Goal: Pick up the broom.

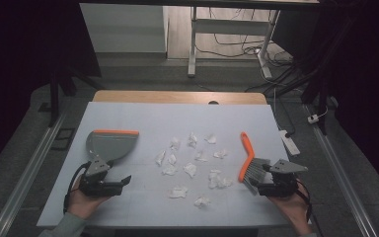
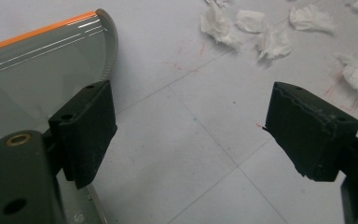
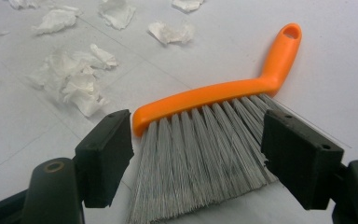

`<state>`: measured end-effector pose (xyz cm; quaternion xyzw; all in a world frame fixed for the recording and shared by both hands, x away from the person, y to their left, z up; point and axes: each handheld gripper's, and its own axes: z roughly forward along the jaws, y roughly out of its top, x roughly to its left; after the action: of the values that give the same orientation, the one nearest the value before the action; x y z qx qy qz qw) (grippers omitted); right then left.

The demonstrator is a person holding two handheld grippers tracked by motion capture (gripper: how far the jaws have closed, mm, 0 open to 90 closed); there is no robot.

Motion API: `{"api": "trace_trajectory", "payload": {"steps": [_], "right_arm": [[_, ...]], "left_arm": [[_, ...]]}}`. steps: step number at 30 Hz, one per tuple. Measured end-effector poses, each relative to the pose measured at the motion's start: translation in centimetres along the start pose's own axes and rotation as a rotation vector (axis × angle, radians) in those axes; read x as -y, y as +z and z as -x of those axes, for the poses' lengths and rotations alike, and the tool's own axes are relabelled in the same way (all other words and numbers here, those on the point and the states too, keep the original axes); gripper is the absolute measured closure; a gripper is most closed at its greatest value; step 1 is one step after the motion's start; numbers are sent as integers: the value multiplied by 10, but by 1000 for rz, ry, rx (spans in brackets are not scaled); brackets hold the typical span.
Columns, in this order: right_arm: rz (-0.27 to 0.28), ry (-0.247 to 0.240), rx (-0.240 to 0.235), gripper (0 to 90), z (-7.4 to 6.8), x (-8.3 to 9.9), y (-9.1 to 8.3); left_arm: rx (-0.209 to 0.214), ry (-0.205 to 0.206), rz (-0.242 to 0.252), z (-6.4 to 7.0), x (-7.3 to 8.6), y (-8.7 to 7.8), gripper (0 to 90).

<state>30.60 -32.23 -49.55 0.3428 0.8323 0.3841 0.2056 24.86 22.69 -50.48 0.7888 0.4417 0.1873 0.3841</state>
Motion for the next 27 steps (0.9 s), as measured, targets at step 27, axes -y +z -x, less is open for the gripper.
{"api": "trace_trajectory", "payload": {"steps": [27], "right_arm": [[-30, 44, 45, 262, 0, -27, -12]], "left_arm": [[-2, 38, 2, 1, -4, 6, 173]]}}
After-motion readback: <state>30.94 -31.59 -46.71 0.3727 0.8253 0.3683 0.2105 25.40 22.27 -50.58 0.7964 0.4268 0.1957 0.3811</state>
